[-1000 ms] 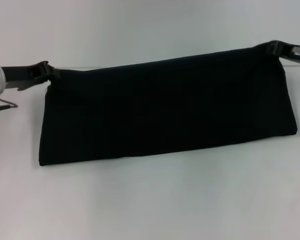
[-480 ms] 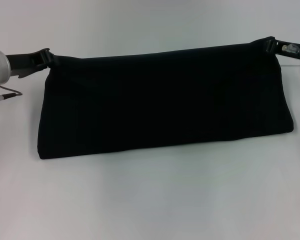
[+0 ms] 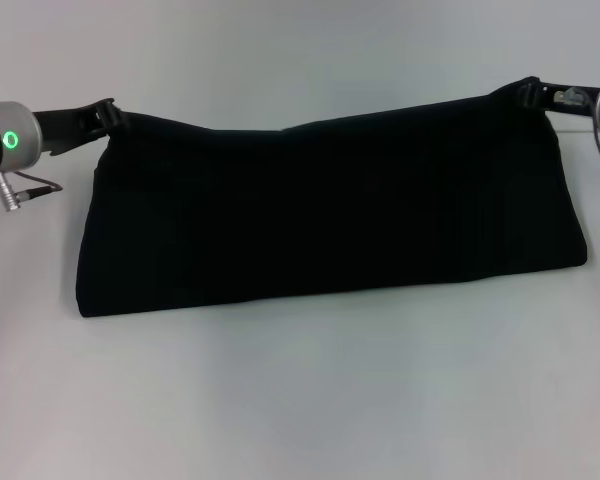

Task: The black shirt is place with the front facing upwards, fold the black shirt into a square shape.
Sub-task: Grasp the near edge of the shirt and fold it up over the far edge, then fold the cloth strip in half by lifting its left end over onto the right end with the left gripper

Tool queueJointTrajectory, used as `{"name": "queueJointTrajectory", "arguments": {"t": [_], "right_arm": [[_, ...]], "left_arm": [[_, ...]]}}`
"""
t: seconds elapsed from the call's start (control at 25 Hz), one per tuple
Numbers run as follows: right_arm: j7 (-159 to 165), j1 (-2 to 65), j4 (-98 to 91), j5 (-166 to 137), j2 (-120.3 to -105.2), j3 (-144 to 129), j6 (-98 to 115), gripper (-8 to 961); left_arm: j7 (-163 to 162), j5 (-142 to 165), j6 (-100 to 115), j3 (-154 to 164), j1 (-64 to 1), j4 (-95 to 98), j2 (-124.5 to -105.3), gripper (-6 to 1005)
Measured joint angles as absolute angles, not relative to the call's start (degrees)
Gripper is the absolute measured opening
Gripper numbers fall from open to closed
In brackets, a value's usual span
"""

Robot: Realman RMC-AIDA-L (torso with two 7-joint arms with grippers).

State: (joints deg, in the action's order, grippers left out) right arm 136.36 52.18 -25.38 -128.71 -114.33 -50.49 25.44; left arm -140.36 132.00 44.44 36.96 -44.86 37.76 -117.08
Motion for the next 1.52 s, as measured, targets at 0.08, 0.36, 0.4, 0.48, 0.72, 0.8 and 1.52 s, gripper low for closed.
{"name": "queueJointTrajectory", "arguments": {"t": [0.08, 0.36, 0.4, 0.48, 0.72, 0.8, 1.52], "right_arm": [[136.6, 52.2, -25.2, -128.8, -113.61, -50.3, 25.6, 114], [137.8, 49.1, -30.9, -128.3, -109.76, -47.5, 35.2, 265], [138.5, 48.0, -32.9, -128.3, -109.43, -47.1, 38.0, 294], [140.1, 45.3, -38.1, -128.1, -109.46, -45.9, 44.9, 350], [137.5, 34.0, -50.1, -118.7, -113.75, -40.4, 63.2, 628], [133.1, 30.2, -49.8, -111.9, -114.91, -39.0, 67.8, 693], [120.1, 25.8, -38.5, -100.1, -115.19, -35.0, 73.7, 817]], "left_arm": [[-140.5, 131.9, 43.8, 37.0, -45.0, 37.3, -117.04, 202], [-143.8, 131.6, 45.4, 36.3, -43.4, 38.6, -116.68, 211], [-144.4, 131.4, 46.7, 36.2, -42.6, 39.6, -116.83, 213], [-145.0, 130.4, 50.5, 36.2, -40.9, 42.2, -117.42, 259], [-142.6, 116.4, 66.4, 36.1, -31.0, 47.6, -119.01, 574], [-142.3, 111.4, 71.7, 36.0, -27.7, 45.8, -118.29, 677], [-146.5, 106.4, 72.9, 31.5, -20.7, 32.5, -116.67, 948]]}}
